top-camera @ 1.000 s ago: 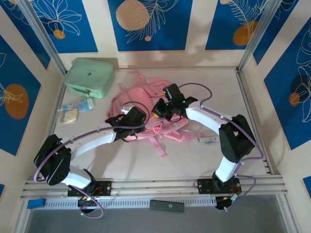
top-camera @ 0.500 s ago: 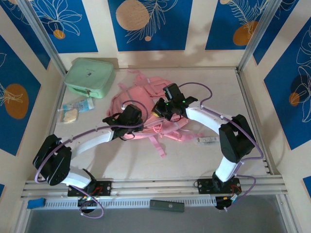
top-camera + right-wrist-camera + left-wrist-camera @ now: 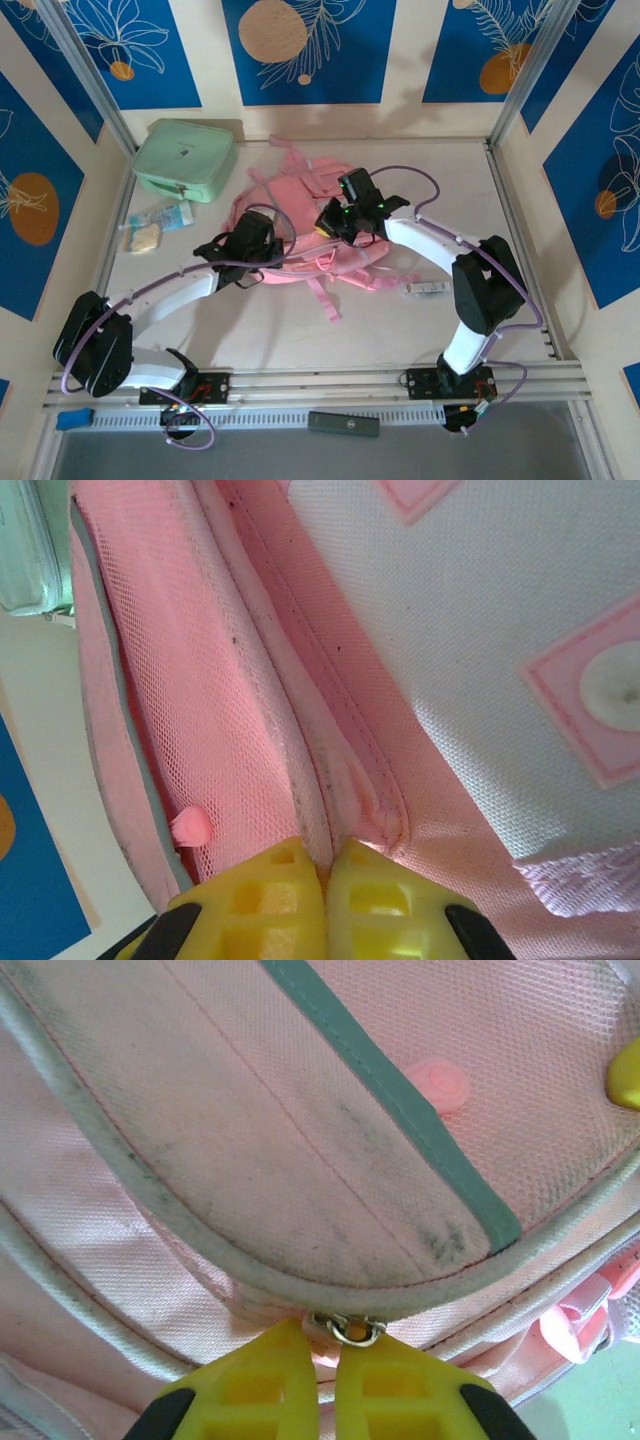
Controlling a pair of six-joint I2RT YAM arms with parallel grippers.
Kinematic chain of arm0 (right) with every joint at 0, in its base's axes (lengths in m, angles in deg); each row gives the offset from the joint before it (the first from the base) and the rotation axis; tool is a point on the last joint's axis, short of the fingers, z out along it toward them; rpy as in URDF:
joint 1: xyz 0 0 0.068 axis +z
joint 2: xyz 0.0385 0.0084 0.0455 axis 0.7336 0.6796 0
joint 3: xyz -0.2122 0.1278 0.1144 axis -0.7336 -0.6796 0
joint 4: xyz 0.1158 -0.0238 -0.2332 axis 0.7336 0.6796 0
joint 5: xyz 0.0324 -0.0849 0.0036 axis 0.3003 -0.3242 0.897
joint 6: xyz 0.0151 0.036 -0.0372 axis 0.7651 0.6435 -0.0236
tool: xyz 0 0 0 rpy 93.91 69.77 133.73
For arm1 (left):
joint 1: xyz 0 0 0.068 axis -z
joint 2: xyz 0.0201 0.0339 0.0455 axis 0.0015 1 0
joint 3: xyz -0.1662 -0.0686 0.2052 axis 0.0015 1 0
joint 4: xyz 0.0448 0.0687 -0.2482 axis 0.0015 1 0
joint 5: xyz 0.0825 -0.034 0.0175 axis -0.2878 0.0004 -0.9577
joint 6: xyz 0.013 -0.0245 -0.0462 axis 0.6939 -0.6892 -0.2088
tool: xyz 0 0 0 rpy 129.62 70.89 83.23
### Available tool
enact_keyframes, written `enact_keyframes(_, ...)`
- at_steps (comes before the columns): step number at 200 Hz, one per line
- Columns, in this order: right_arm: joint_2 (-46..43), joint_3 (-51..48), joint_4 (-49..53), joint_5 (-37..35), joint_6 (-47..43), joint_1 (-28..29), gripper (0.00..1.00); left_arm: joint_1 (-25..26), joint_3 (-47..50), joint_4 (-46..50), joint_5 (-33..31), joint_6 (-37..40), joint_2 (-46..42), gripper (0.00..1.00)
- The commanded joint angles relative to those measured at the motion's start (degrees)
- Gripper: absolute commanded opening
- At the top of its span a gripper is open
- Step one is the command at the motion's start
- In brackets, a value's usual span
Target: Pack books, pencil case, and school supplies into a backpack
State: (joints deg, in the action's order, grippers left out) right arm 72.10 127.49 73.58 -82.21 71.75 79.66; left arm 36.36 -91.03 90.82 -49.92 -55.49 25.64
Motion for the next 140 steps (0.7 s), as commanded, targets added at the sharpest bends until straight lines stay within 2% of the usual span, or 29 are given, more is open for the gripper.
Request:
enact_keyframes(1,0.1,2.3,1.9,-2.2,-3.2,-1.8,0.00,-1.7,0.3,3.6,-3.4,3.3,-2.4,0.05)
enact_keyframes(14,0.3,2.4,2.2,-2.2,-3.6,-2.4,0.00,-2.3,0.4,5.0,-4.0,3.9,-2.8,0.00)
enact_keyframes(32,0.5,2.4,2.3,-1.5,-4.0,-3.7,0.00,-3.1,0.5,6.8,-4.7,4.0,-3.0,0.00)
enact_keyframes(64,3.0,5.8,4.1,0.3,-7.7,-6.7,0.00,-3.4,1.0,7.4,-0.9,2.9,-3.3,0.00)
enact_keyframes(89,6.5,9.8,4.7,5.0,-11.0,-8.9,0.00,-1.1,0.5,6.4,4.1,1.0,-2.9,0.00)
enact_keyframes(118,6.6,11.1,5.9,5.7,-12.7,-8.5,0.00,0.3,-1.1,4.7,2.1,1.7,-2.6,0.00)
enact_keyframes(128,6.3,11.1,6.0,6.0,-13.0,-8.5,0.00,0.3,-1.4,2.8,2.4,4.5,-2.5,0.10)
enact_keyframes(140,6.5,11.8,6.5,7.1,-13.7,-8.7,0.00,0.0,-2.1,0.6,4.0,9.0,-1.9,0.15)
